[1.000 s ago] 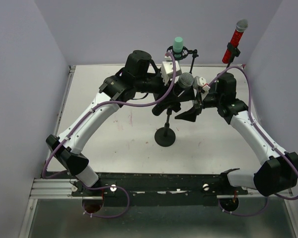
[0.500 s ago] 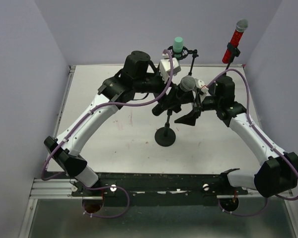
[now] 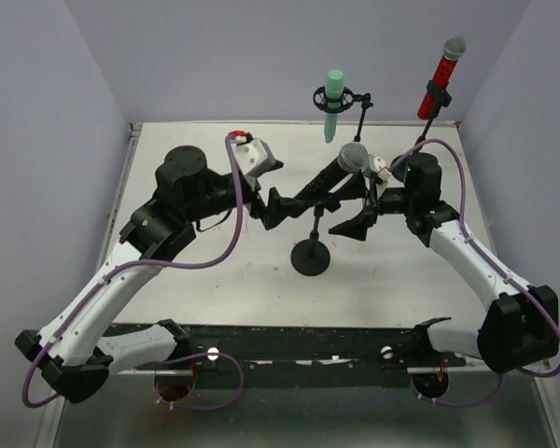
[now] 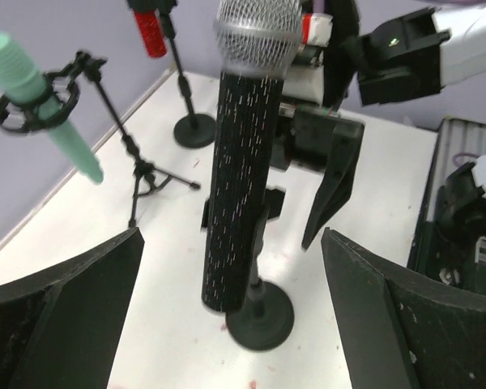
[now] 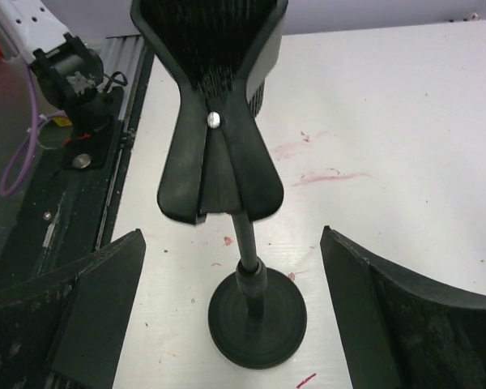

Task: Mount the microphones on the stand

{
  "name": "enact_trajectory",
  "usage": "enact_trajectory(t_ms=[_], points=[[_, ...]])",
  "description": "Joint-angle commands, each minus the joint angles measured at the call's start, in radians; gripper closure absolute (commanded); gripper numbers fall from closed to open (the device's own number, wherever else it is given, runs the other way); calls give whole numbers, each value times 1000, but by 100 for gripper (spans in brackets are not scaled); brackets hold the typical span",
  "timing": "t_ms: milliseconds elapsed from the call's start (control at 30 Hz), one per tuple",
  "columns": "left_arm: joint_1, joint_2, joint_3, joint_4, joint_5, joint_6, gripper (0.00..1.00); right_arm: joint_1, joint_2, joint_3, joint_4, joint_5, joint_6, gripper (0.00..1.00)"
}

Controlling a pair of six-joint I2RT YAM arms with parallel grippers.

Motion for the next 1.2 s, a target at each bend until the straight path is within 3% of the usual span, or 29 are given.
enact_trajectory(t_ms=[0,167,300,567,933,1167], points=[[26,-171,-236,143,-140,12,2,-18,-28,-86,133,34,9,3],[46,-370,-475,165,-223,43,2,-18,16,-165,234,14,-11,0],[44,-511,-652,175,-212,121,2,-16,70,-199,260,-26,-76,0],[46,-702,-910,296,-241,161,2,7,191,-195,505,13,140,4],[48,-712,-913,261,-247,184,2,68,340,-243,1193,-9,680,19],[48,-700,-913,264,-241,183,2,89,343,-231,1193,-13,691,47]])
